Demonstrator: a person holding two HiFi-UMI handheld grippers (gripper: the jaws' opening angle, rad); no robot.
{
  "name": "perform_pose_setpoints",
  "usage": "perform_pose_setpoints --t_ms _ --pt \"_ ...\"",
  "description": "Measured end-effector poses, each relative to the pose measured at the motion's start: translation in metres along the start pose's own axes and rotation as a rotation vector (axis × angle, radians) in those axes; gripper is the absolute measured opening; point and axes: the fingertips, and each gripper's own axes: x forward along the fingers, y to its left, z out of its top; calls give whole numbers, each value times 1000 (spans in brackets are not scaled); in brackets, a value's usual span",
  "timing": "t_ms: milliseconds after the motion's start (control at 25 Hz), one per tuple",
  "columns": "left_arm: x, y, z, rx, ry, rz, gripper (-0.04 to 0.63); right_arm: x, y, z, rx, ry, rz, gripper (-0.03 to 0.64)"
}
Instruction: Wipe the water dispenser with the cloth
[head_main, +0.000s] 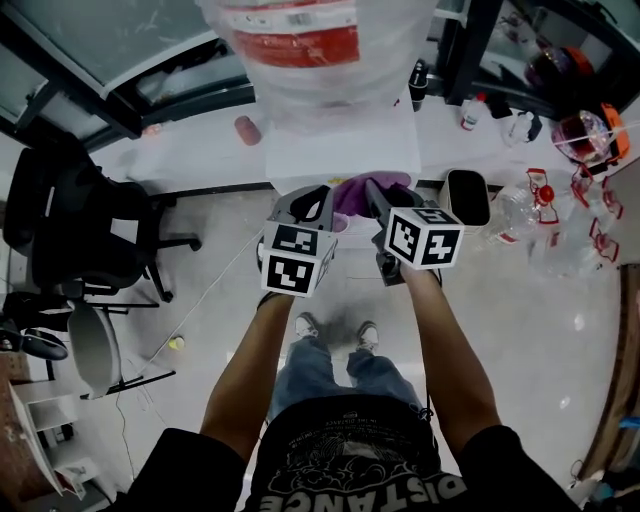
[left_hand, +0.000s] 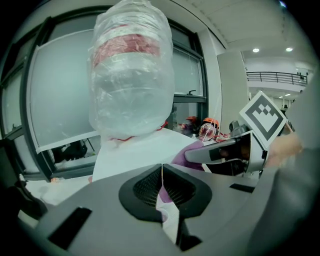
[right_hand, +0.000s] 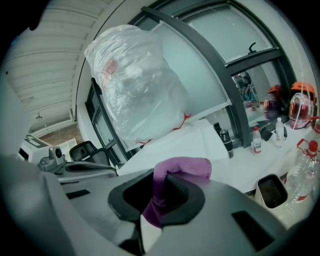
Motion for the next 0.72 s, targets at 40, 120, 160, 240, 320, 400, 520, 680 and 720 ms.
perform_pose_setpoints --t_ms 40,120,160,240,320,400,520,680,720 --pt "1 -3 -1 0 1 0 28 -3 -5 0 1 -1 -5 41" --pt "4 -10 -3 1 3 -1 28 -11 -15 1 4 -5 -16 41" --pt "5 -12 -3 1 5 -1 28 -14 -20 2 5 -7 -21 41" --pt "6 -16 -2 2 5 1 28 -20 -29 5 3 -11 -28 41" --pt "5 -20 1 6 7 2 28 -27 -38 10 -8 -13 -37 41" --pt "4 -21 1 9 11 5 28 -36 -47 14 -18 -18 -52 41" --pt "4 -19 -2 8 20 11 28 -47 -62 21 -29 -34 -82 41" --pt "5 -25 -4 2 24 -1 28 -55 -73 25 -53 -38 -107 41" --pt "6 -27 -5 1 24 -6 28 -57 -73 25 -62 -39 -108 41"
